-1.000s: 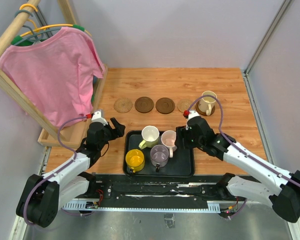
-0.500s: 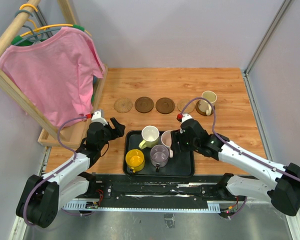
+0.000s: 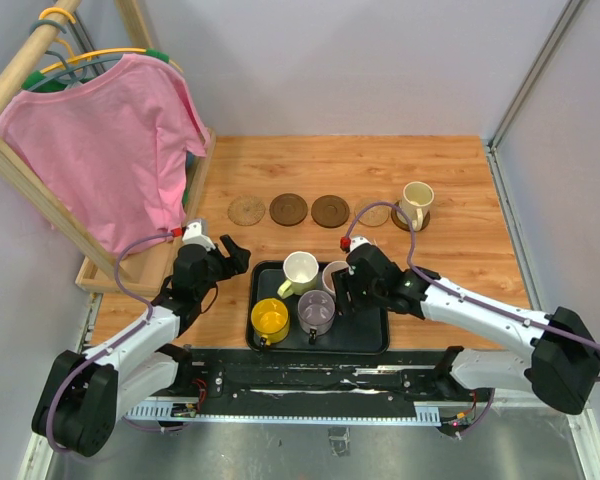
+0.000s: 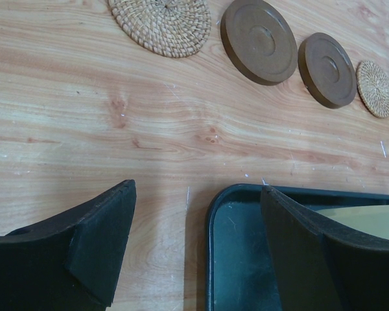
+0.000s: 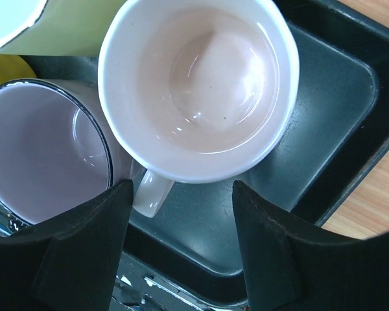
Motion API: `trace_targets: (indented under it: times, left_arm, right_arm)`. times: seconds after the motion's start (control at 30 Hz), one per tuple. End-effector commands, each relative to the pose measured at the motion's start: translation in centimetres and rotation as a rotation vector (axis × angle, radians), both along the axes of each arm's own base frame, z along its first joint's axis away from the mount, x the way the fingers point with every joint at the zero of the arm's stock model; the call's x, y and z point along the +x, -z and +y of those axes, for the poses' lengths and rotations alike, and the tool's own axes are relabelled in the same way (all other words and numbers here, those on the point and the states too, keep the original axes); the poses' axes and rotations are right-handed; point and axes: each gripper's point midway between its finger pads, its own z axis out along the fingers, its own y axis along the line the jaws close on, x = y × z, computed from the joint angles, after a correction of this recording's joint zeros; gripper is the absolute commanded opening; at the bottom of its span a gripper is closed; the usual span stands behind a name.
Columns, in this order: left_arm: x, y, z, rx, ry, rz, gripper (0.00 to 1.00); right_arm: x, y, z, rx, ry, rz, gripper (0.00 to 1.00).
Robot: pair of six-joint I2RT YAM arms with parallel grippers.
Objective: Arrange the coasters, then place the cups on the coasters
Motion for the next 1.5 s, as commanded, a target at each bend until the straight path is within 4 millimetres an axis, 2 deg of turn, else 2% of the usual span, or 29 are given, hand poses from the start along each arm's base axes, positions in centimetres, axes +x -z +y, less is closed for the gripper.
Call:
trace_targets:
  times: [0.0, 0.13, 0.33, 0.57, 0.97, 1.47]
  left_arm:
    - [0.0, -0.6, -0.3, -0.015, 0.010, -0.027, 0.81]
    - [0.0, -0.5, -0.3, -0.015, 0.011, -0.025, 0.81]
    - [0.0, -0.5, -0.3, -0.018, 0.011, -0.024, 0.81]
    - [0.0, -0.3, -0.6, -0.030, 0.018, -0.019, 0.81]
    - [0.0, 0.0, -0.5, -0.025, 0.015, -0.013, 0.81]
    - [0.0, 0.4, -0.4, -0.020, 0.012, -0.007, 0.81]
  right_arm:
    - [-0.4, 0.9, 0.2, -0.016, -0.005, 0.011, 0.64]
    - [-0.4, 1.6, -0.5, -0.060, 0.013, 0.021, 0.61]
    - [-0.6, 2.1, -2.7, -0.134, 0.063, 0.010, 0.58]
    - [-0.9, 2.2, -3.8, -0.160, 0.090, 0.014, 0.57]
    - [-0.5, 2.7, -1.6, -0.116, 0.021, 0.026, 0.54]
    - [0.4, 3.1, -0.6, -0.096, 0.035, 0.009, 0.46]
